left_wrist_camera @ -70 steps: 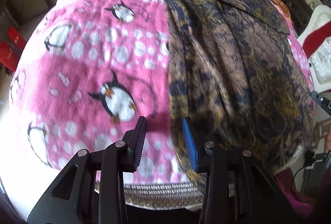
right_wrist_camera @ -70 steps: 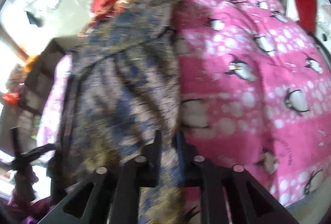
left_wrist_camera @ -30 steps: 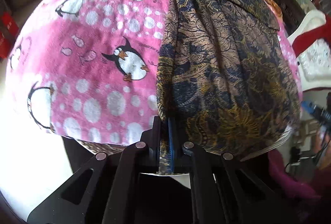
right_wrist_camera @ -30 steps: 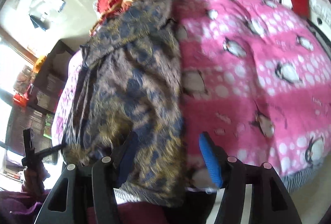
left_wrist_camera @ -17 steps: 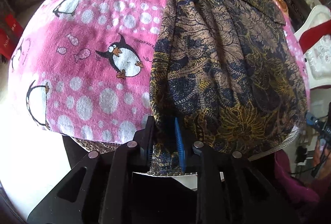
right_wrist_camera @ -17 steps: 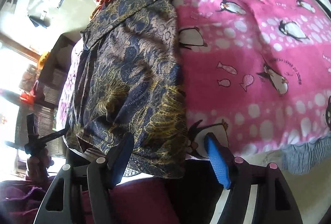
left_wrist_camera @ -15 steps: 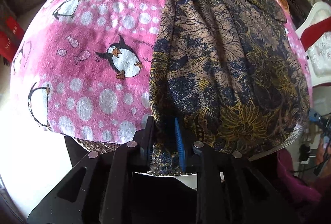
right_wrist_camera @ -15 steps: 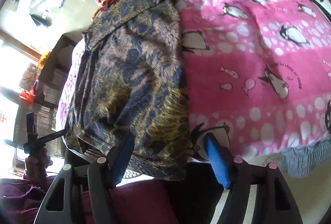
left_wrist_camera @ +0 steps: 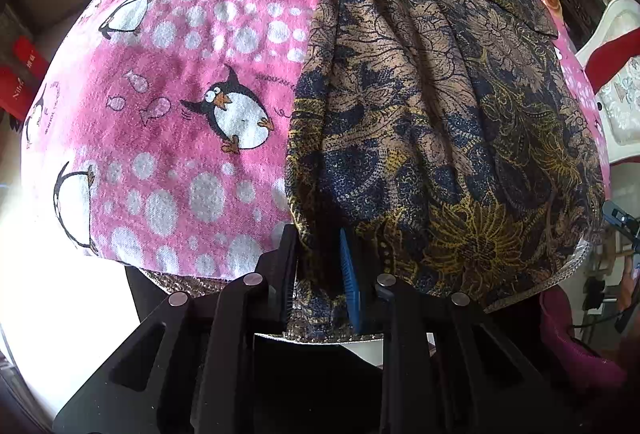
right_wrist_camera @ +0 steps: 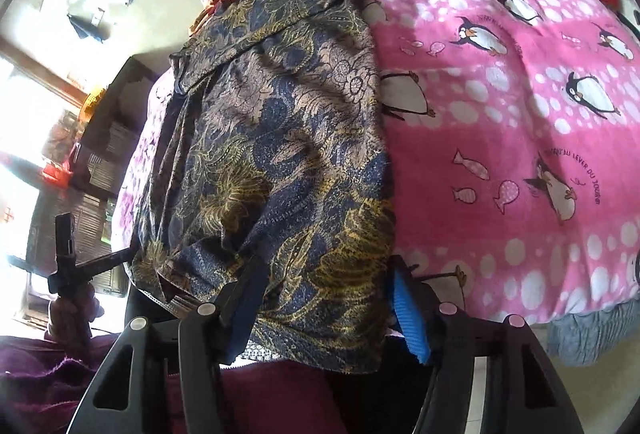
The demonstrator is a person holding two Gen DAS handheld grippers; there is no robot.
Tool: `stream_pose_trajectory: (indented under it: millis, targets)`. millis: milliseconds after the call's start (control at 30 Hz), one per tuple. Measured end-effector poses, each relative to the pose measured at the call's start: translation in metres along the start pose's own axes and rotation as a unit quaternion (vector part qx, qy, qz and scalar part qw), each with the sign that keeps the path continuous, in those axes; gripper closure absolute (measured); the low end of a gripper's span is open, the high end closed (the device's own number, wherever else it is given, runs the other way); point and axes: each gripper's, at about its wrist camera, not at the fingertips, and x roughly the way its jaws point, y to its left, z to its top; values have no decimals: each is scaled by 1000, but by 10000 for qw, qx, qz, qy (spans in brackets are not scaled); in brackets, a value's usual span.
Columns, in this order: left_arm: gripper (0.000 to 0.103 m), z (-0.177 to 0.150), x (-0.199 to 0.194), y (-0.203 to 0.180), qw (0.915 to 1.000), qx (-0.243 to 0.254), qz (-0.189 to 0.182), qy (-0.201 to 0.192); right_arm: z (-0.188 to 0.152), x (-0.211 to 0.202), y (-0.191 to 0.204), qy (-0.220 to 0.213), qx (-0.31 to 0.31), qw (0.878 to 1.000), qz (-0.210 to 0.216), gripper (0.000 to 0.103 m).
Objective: Fold small clothes
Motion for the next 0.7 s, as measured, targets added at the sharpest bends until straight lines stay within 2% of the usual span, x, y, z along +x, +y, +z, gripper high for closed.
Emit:
stream_pose_trajectory:
  millis: [167,200,267,300,333,467,567,633,700]
  targets:
    - [73,1,1,-2,9999,54,-123,41,2,2,7,-57,-265,9994,-197,47]
    - [71,1,0,-1,9998,67,-168,52,3,3,9,-63,-341,9989,-300,54]
    - [71,1,-1,1,9995,54,-283,88,4,0,13,-151,-543,9970,-527,75]
    - [71,1,-1,3,9993,12,-347,99,5,-3,13,-213,-565,9970,-491,90]
    - [71,1,-1,5,9992,-28,-388,103,7,-8,12,-297,-496,9979,-294,92]
    - [71,1,-1,4,9988,-8,-470,113,11,-13,10,-394,-418,9983,49,92]
    - [71,1,0,-2,9988,173,-451,106,11,-1,8,-142,-390,9989,210,92]
    - [61,2,3,-5,9985,267,-455,132,10,10,2,93,-172,9991,377,90]
    - [49,5,5,-7,9976,260,-612,166,9,12,0,68,-53,9985,544,85]
